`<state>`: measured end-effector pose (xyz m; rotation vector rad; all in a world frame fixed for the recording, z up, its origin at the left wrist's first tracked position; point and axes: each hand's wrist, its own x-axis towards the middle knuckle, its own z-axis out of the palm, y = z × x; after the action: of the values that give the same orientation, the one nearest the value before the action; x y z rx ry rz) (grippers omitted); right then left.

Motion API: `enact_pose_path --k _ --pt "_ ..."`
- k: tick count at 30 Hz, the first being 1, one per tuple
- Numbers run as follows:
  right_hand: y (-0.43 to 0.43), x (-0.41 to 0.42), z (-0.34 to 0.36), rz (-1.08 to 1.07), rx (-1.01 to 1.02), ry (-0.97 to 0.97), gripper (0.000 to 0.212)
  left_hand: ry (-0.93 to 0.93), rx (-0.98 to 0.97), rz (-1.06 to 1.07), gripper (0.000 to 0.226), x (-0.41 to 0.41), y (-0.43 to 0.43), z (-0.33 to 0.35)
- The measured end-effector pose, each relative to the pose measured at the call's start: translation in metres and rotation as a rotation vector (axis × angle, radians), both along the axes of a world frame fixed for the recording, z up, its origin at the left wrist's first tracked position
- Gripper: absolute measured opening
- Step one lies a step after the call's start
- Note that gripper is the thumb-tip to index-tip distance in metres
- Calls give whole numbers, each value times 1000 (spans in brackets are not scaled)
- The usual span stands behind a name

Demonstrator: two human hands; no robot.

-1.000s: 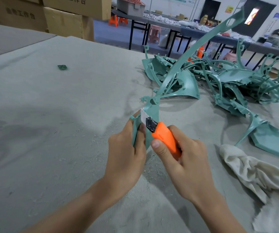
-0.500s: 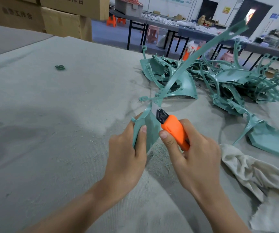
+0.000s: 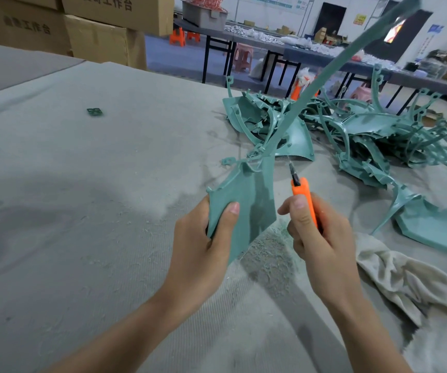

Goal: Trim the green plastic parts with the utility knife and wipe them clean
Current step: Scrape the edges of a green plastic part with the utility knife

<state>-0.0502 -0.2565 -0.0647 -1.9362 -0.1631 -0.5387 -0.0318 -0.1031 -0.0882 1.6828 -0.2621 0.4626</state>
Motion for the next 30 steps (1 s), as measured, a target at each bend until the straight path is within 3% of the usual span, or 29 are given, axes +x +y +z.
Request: enact_pose_path --k 10,16,18,21,23,30 --pt "2 -5 4 77 -118 18 71 -74 -48 -48 15 -2 3 2" --pt "-2 -3 4 104 -3 16 84 -110 -20 -24 18 -2 3 2" --pt "-1 -4 4 112 47 -2 73 -114 -12 -11 17 -2 3 2" --pt "3 -5 2 79 84 -71 32 -71 8 -12 13 -1 2 0" --pt "8 -7 2 73 137 -129 18 -71 42 -13 12 -1 1 -2" --pt "20 -14 6 207 206 -198 31 -155 211 -19 33 -4 0 -2"
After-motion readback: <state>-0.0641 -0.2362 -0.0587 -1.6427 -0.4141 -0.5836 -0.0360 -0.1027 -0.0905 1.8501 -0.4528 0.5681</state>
